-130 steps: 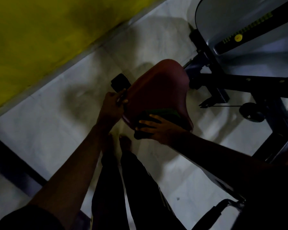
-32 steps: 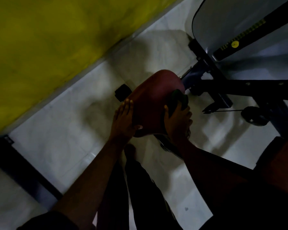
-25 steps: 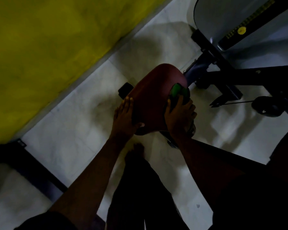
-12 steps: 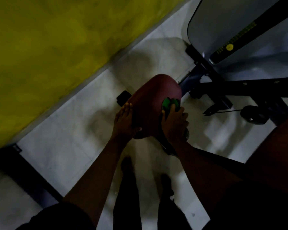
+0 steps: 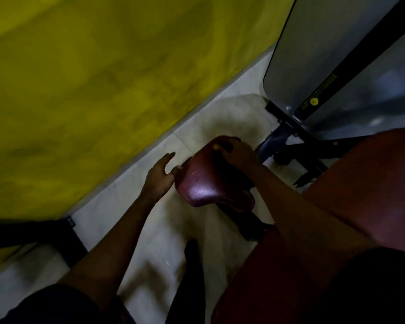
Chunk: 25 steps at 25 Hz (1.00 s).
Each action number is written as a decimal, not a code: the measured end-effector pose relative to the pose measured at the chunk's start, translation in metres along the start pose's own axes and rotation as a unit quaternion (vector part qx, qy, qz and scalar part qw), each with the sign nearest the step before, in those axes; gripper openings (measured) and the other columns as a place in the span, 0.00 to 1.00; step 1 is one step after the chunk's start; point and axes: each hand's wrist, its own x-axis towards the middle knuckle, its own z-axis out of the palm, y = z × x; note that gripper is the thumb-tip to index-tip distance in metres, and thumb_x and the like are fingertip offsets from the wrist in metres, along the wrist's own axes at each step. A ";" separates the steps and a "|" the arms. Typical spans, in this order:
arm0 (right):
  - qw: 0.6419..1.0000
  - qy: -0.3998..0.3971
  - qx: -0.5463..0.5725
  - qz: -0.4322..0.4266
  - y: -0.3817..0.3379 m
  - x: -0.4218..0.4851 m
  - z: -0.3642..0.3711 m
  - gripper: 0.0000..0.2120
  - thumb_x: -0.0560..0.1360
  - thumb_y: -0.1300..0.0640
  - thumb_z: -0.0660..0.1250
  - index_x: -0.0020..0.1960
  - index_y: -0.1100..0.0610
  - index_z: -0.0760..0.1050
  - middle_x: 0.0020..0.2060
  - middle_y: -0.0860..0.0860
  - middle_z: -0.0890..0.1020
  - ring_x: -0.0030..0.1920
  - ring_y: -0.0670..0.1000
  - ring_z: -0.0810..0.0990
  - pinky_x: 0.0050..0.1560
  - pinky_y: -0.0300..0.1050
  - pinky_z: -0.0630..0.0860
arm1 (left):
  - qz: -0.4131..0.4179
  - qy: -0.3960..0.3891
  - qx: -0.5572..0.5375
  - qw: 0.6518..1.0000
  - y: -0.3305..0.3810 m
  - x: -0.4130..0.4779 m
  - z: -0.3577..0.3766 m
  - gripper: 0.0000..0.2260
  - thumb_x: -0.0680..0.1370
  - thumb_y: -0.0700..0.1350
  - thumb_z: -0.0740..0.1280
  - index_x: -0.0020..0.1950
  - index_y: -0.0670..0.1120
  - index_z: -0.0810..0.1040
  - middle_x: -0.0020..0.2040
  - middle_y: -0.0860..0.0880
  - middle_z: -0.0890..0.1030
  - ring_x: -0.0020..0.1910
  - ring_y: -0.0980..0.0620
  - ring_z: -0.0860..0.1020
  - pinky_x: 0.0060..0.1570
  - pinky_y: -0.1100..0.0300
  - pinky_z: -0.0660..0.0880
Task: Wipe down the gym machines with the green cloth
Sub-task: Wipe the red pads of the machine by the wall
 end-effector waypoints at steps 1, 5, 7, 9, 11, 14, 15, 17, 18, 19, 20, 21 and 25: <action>1.000 0.016 0.008 -0.006 -0.008 -0.005 -0.011 0.24 0.81 0.40 0.61 0.67 0.55 0.76 0.64 0.58 0.77 0.64 0.60 0.76 0.57 0.47 0.71 | 0.002 0.010 -0.004 1.000 0.007 -0.008 -0.006 0.24 0.80 0.53 0.67 0.76 0.57 0.67 0.77 0.53 0.66 0.76 0.51 0.63 0.72 0.54 0.61; 0.997 0.061 0.034 -0.022 -0.037 -0.039 -0.056 0.23 0.81 0.39 0.61 0.63 0.56 0.77 0.59 0.59 0.78 0.58 0.60 0.77 0.54 0.49 0.72 | 0.024 0.024 -0.001 0.999 0.045 -0.041 -0.026 0.24 0.80 0.51 0.67 0.76 0.55 0.67 0.77 0.52 0.67 0.76 0.51 0.64 0.73 0.52 0.62; 0.995 0.082 0.033 -0.042 -0.050 -0.057 -0.081 0.23 0.81 0.40 0.60 0.64 0.56 0.77 0.59 0.60 0.78 0.60 0.60 0.76 0.58 0.51 0.72 | 0.043 0.039 -0.008 0.998 0.067 -0.057 -0.036 0.24 0.80 0.50 0.67 0.76 0.54 0.68 0.76 0.52 0.67 0.76 0.50 0.64 0.73 0.53 0.63; 0.991 0.110 0.011 -0.073 -0.060 -0.069 -0.104 0.21 0.82 0.42 0.60 0.63 0.57 0.77 0.55 0.60 0.79 0.58 0.60 0.77 0.53 0.48 0.72 | 0.055 0.055 -0.016 0.997 0.086 -0.069 -0.047 0.24 0.81 0.49 0.67 0.76 0.54 0.68 0.76 0.51 0.67 0.75 0.50 0.65 0.72 0.54 0.63; 0.987 0.128 -0.006 -0.100 -0.068 -0.087 -0.126 0.19 0.82 0.44 0.61 0.55 0.60 0.78 0.45 0.58 0.78 0.50 0.59 0.78 0.44 0.44 0.66 | 0.072 0.070 -0.012 0.995 0.105 -0.086 -0.055 0.24 0.81 0.49 0.67 0.76 0.54 0.68 0.76 0.51 0.67 0.75 0.50 0.65 0.70 0.56 0.63; 0.983 0.139 -0.015 -0.117 -0.083 -0.115 -0.159 0.16 0.82 0.41 0.61 0.49 0.54 0.74 0.43 0.56 0.76 0.46 0.57 0.77 0.43 0.45 0.67 | 0.099 0.097 -0.006 0.990 0.130 -0.117 -0.066 0.23 0.81 0.50 0.67 0.76 0.55 0.68 0.77 0.51 0.66 0.76 0.50 0.64 0.72 0.55 0.63; 0.983 0.139 -0.019 -0.122 -0.087 -0.125 -0.168 0.17 0.81 0.40 0.60 0.50 0.53 0.75 0.46 0.57 0.78 0.49 0.58 0.77 0.45 0.47 0.70 | 0.108 0.104 -0.003 0.989 0.138 -0.131 -0.069 0.23 0.81 0.51 0.67 0.76 0.55 0.68 0.77 0.51 0.66 0.76 0.50 0.63 0.72 0.54 0.63; 0.981 0.136 -0.031 -0.136 -0.094 -0.142 -0.182 0.20 0.80 0.38 0.60 0.55 0.54 0.77 0.52 0.60 0.79 0.53 0.61 0.78 0.49 0.50 0.73 | 0.116 0.122 0.001 0.986 0.155 -0.156 -0.074 0.23 0.81 0.52 0.67 0.76 0.56 0.68 0.77 0.51 0.65 0.76 0.49 0.64 0.72 0.53 0.63; 0.980 0.131 -0.034 -0.146 -0.097 -0.154 -0.189 0.20 0.80 0.38 0.60 0.55 0.54 0.77 0.52 0.60 0.79 0.53 0.61 0.79 0.49 0.51 0.74 | 0.118 0.134 0.000 0.984 0.163 -0.172 -0.076 0.23 0.81 0.52 0.66 0.76 0.56 0.68 0.78 0.51 0.65 0.76 0.49 0.64 0.71 0.53 0.63; 0.979 0.124 -0.037 -0.159 -0.102 -0.164 -0.195 0.20 0.80 0.38 0.60 0.55 0.55 0.77 0.52 0.60 0.80 0.53 0.61 0.79 0.49 0.50 0.73 | 0.120 0.146 -0.004 0.982 0.171 -0.189 -0.078 0.23 0.81 0.53 0.66 0.76 0.56 0.68 0.78 0.51 0.65 0.76 0.48 0.64 0.70 0.53 0.63; 0.977 0.118 -0.041 -0.174 -0.108 -0.174 -0.200 0.20 0.81 0.39 0.60 0.55 0.56 0.77 0.50 0.59 0.80 0.52 0.60 0.79 0.47 0.50 0.73 | 0.123 0.161 -0.009 0.979 0.176 -0.206 -0.081 0.23 0.81 0.53 0.66 0.76 0.56 0.68 0.78 0.51 0.65 0.76 0.48 0.64 0.70 0.54 0.63; 0.974 0.113 -0.045 -0.189 -0.115 -0.186 -0.205 0.20 0.81 0.40 0.60 0.55 0.57 0.77 0.49 0.58 0.80 0.51 0.59 0.79 0.46 0.49 0.72 | 0.127 0.177 -0.010 0.976 0.180 -0.222 -0.085 0.23 0.81 0.53 0.66 0.76 0.56 0.68 0.78 0.51 0.65 0.76 0.48 0.63 0.69 0.55 0.62; 0.965 0.104 -0.044 -0.236 -0.139 -0.226 -0.214 0.20 0.82 0.42 0.60 0.56 0.59 0.77 0.45 0.55 0.77 0.47 0.57 0.77 0.43 0.47 0.68 | 0.121 0.222 -0.007 0.967 0.183 -0.284 -0.105 0.23 0.81 0.54 0.66 0.75 0.56 0.69 0.77 0.50 0.66 0.76 0.47 0.64 0.71 0.50 0.64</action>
